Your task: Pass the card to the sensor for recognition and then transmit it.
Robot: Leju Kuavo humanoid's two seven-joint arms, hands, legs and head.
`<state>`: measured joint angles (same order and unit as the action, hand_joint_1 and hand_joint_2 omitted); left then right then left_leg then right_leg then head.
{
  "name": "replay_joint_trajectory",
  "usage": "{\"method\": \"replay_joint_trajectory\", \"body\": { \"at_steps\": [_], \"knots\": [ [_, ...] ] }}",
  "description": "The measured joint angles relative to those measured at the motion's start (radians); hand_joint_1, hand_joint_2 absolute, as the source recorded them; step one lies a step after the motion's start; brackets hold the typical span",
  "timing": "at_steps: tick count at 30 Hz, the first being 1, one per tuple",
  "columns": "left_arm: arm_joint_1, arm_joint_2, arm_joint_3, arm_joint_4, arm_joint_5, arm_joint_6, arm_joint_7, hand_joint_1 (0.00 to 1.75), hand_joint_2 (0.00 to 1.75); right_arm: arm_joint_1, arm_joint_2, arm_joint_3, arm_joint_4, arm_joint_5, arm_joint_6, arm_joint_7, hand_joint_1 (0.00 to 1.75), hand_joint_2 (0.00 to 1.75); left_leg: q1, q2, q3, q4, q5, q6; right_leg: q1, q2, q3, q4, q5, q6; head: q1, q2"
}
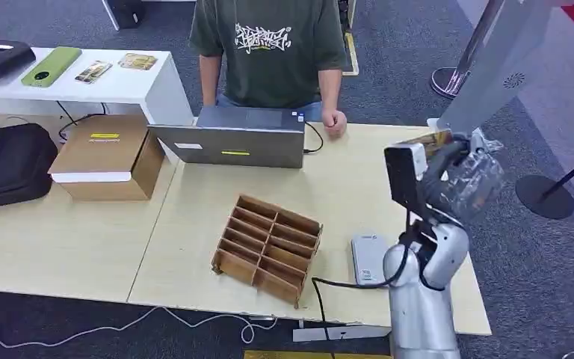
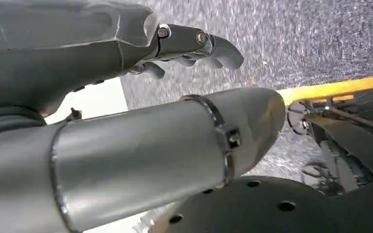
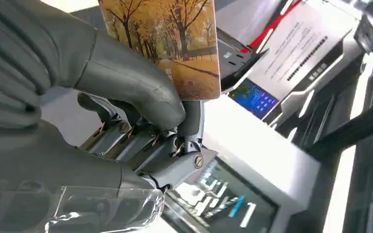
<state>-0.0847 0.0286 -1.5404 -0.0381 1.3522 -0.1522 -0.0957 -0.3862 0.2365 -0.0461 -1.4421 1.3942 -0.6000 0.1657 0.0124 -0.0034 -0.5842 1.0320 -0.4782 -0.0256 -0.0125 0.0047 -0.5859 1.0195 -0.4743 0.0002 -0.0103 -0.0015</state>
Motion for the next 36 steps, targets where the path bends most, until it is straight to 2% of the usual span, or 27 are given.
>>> {"method": "replay_joint_trajectory", "body": {
  "at_steps": [3,7,12,15,23,36],
  "knots": [
    [-0.009,0.007,0.0,-0.001,-0.048,0.003,0.005,0.0,0.0,-0.164,-0.007,0.021,0.202,0.143,-0.001,0.08,1.75,1.75,0.0,-0.001,0.0,0.0,0.002,-0.001,0.0,0.0,0.0,0.0,0.001,0.0,0.0,0.0],
    [-0.014,0.018,0.0,-0.004,-0.078,0.006,0.009,0.0,0.0,-0.353,-0.037,0.099,0.472,0.179,-0.001,0.2,1.75,1.75,0.0,-0.001,0.0,0.0,0.003,-0.002,0.0,-0.001,-0.001,0.001,0.002,0.0,0.0,0.0],
    [-0.016,0.023,0.0,-0.005,-0.088,0.006,0.012,0.0,0.0,-0.518,-0.061,0.199,0.729,0.179,0.037,0.287,1.75,1.75,0.0,-0.002,-0.001,0.0,0.003,-0.002,0.0,-0.001,-0.002,0.001,0.002,0.0,0.0,0.0],
    [-0.017,0.025,0.0,-0.005,-0.089,0.005,0.014,0.0,0.0,-0.575,-0.066,0.231,0.827,0.179,0.052,0.302,1.75,1.75,0.0,-0.003,-0.002,0.001,0.003,-0.002,0.0,-0.001,-0.002,0.0,0.002,0.0,0.0,0.0],
    [-0.02,0.026,0.0,-0.005,-0.078,0.0,0.023,0.0,0.0,-0.641,-0.068,0.273,0.956,0.179,0.062,0.306,1.75,1.75,0.0,-0.002,-0.002,0.001,0.002,-0.002,0.0,-0.001,-0.002,0.0,0.002,0.0,0.001,0.0],
    [-0.022,0.028,0.0,-0.013,-0.08,-0.003,0.024,0.0,0.0,-0.657,-0.068,0.288,1.009,0.179,0.063,0.3,1.75,1.75,0.0,-0.003,-0.002,0.001,0.002,-0.002,0.0,-0.001,-0.003,0.0,0.002,0.0,0.001,0.0]
  ]
}}
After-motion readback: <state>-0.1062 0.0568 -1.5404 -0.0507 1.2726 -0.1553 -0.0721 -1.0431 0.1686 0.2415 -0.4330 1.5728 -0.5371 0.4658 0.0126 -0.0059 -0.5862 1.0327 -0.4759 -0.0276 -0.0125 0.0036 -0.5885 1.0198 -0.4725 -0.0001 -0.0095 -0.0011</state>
